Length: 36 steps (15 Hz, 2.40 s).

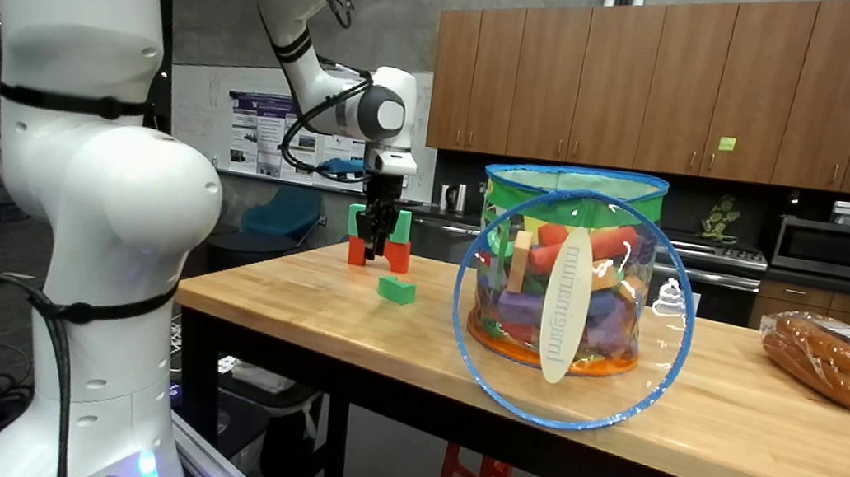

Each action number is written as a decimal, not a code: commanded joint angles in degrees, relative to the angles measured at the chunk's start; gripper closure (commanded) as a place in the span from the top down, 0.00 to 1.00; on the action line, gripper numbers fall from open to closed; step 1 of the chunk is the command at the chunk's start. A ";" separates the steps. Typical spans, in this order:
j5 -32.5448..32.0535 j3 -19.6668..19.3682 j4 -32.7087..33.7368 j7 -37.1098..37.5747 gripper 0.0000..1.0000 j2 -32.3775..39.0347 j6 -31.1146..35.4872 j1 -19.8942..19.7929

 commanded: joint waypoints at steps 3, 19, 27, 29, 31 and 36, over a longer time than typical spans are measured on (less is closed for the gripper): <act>-0.26 -0.17 1.77 -2.22 0.00 2.39 0.34 -0.91; -1.01 -2.72 7.04 -4.89 0.00 9.66 1.38 -0.88; -0.61 -2.95 9.78 -6.01 0.00 13.40 1.17 -0.34; -0.55 -2.99 10.53 -6.11 0.00 14.05 1.01 -0.29; -0.50 -3.02 11.43 -6.16 0.00 14.81 0.93 -0.20; -0.45 -3.09 13.96 -6.27 0.00 17.25 0.73 0.16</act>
